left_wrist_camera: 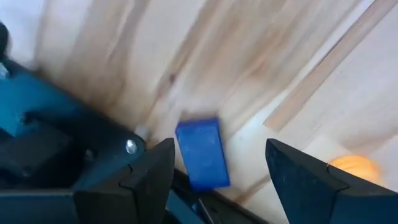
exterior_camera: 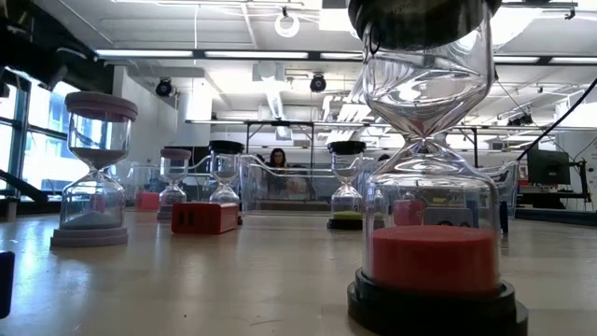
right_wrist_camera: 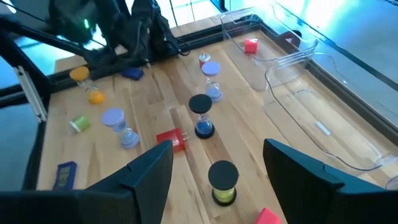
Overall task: Pick & Place Office items
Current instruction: Put the left blue digital clock into the middle transparent bin
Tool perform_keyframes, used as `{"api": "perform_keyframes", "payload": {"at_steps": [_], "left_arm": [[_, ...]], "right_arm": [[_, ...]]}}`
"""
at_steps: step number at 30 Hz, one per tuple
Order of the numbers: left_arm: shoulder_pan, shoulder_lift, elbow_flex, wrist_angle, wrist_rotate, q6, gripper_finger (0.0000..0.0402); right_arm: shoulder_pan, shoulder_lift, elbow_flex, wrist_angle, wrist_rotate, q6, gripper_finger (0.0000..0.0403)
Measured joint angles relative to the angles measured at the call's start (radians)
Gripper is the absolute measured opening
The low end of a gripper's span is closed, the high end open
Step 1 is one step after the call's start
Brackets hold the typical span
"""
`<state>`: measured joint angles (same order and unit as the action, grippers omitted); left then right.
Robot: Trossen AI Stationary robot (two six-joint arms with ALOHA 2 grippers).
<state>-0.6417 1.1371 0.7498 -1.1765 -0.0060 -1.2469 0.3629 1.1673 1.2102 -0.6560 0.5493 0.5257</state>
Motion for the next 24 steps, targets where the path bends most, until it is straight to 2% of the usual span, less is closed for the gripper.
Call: {"api": "perform_keyframes", "payload": {"at_steps": [5,9,13,20,24], "left_arm": [[0.029,-0.149,-0.008,-0.037,-0.017,-0.024,0.0242],[0.053,-0.278,-0.042,-0.02,0.012,-0.095,0.0242],[0.05,-0.358,-0.042,-0.016,0.025,-0.136,0.0242],[0.037,-0.362,-0.044,-0.017,0.017,-0.157,0.0242],[0.034,-0.309,-0.046,-0.018,0.067,-0.103,0.0242]], "right_arm": [[-0.031,0.011,0.001,0.003,-0.002,-0.033,0.0239],[-0.067,0.019,-0.001,0.006,-0.011,-0.048,0.0239],[-0.103,0.028,0.0,0.016,-0.058,-0.063,0.0239],[-0.146,0.037,0.0,0.017,-0.068,-0.104,0.0239],[-0.162,0.037,0.0,0.017,-0.124,-0.104,0.0239]]}}
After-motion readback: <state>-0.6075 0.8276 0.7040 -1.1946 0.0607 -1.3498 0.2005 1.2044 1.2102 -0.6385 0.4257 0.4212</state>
